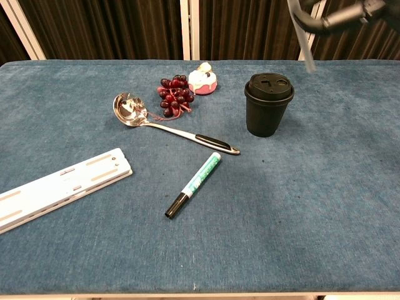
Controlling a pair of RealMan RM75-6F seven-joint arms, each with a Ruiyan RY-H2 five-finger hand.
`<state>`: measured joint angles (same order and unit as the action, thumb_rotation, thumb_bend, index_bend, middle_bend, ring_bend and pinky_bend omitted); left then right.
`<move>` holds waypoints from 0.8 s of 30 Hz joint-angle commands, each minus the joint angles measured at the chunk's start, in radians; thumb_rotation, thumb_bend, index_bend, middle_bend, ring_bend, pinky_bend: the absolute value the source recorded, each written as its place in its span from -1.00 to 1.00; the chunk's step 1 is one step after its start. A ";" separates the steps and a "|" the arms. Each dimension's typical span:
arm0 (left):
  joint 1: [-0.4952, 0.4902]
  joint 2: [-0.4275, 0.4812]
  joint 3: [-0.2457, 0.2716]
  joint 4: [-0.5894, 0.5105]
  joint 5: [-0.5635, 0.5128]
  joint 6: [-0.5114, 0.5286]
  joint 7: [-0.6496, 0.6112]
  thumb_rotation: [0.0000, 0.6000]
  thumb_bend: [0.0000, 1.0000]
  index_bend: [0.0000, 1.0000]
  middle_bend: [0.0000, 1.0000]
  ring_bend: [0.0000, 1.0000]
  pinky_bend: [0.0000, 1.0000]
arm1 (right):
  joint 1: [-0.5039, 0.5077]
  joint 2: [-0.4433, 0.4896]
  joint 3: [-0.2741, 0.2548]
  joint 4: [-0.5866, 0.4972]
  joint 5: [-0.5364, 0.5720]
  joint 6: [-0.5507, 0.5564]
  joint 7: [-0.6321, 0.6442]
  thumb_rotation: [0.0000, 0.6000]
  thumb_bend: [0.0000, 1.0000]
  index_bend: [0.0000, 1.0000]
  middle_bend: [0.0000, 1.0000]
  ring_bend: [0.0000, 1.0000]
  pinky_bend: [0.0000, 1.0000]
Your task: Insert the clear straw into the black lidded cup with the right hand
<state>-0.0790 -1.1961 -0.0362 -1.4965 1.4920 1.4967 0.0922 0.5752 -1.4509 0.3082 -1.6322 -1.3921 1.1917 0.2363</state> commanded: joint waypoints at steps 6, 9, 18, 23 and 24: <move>0.005 0.003 0.000 -0.005 -0.010 -0.001 0.004 1.00 -0.93 -0.74 -0.71 -0.86 -0.98 | 0.082 -0.112 0.050 0.179 0.052 -0.055 0.134 1.00 0.24 0.33 -0.41 -0.68 -0.55; 0.006 0.005 0.000 -0.006 -0.012 -0.002 0.007 1.00 -0.93 -0.74 -0.71 -0.86 -0.98 | 0.088 -0.130 0.048 0.209 0.057 -0.058 0.167 1.00 0.24 0.33 -0.41 -0.68 -0.55; 0.002 0.006 -0.002 -0.010 -0.013 -0.007 0.012 1.00 -0.93 -0.74 -0.71 -0.86 -0.98 | 0.091 -0.140 0.033 0.239 0.062 -0.076 0.221 1.00 0.24 0.33 -0.41 -0.68 -0.57; 0.001 0.004 -0.002 -0.009 -0.014 -0.010 0.014 1.00 -0.93 -0.74 -0.71 -0.86 -0.98 | 0.093 -0.144 0.029 0.252 0.069 -0.082 0.230 1.00 0.24 0.33 -0.41 -0.68 -0.57; 0.000 0.004 -0.002 -0.009 -0.014 -0.010 0.014 1.00 -0.93 -0.74 -0.71 -0.86 -0.98 | 0.094 -0.145 0.029 0.254 0.070 -0.083 0.232 1.00 0.24 0.33 -0.41 -0.68 -0.57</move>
<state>-0.0784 -1.1919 -0.0381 -1.5051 1.4782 1.4868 0.1064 0.6686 -1.5954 0.3373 -1.3791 -1.3224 1.1092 0.4675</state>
